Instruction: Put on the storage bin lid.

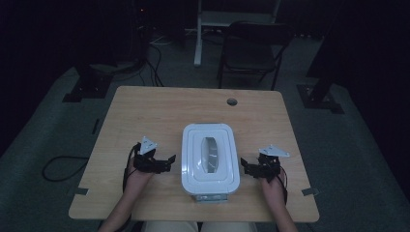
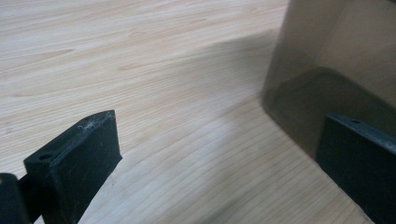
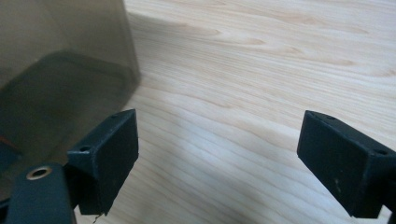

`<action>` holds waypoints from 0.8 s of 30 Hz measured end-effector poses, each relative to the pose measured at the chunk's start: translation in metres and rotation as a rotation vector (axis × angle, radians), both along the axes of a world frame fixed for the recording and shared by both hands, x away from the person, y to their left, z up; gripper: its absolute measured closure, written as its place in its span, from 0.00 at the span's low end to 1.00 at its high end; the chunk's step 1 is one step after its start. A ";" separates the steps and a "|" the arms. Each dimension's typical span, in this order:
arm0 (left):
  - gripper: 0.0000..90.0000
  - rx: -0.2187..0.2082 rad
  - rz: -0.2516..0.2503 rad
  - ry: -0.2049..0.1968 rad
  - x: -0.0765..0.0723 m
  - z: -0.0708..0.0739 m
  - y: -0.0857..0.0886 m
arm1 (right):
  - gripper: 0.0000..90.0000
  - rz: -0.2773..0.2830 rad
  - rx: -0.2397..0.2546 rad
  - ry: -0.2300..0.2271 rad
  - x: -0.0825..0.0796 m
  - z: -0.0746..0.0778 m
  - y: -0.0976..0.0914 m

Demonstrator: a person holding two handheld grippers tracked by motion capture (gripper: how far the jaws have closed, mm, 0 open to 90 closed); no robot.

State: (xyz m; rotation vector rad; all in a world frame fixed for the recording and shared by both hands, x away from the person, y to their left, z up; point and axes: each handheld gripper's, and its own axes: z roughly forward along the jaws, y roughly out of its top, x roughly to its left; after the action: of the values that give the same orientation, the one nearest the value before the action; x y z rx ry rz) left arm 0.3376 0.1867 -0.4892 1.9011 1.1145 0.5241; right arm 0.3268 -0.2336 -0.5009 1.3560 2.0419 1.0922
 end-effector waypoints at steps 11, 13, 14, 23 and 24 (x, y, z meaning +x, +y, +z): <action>0.01 0.008 0.057 0.019 -0.006 -0.003 0.029 | 0.14 -0.059 0.019 -0.002 -0.012 0.000 -0.026; 0.01 0.007 0.073 0.020 -0.007 -0.003 0.035 | 0.14 -0.069 0.022 -0.007 -0.015 0.001 -0.029; 0.01 0.007 0.081 0.020 -0.008 -0.003 0.039 | 0.14 -0.073 0.024 -0.010 -0.016 0.002 -0.031; 0.01 0.018 0.133 0.023 -0.015 -0.006 0.056 | 0.14 -0.124 0.048 -0.012 -0.024 0.002 -0.050; 0.01 0.018 0.140 0.025 -0.017 -0.006 0.060 | 0.14 -0.134 0.045 -0.013 -0.025 0.001 -0.052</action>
State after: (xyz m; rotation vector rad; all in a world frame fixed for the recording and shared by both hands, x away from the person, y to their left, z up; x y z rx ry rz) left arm 0.3201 0.2471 -0.4950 1.8577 1.2693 0.5911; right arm 0.3015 -0.2859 -0.5001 1.4810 1.8981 1.0904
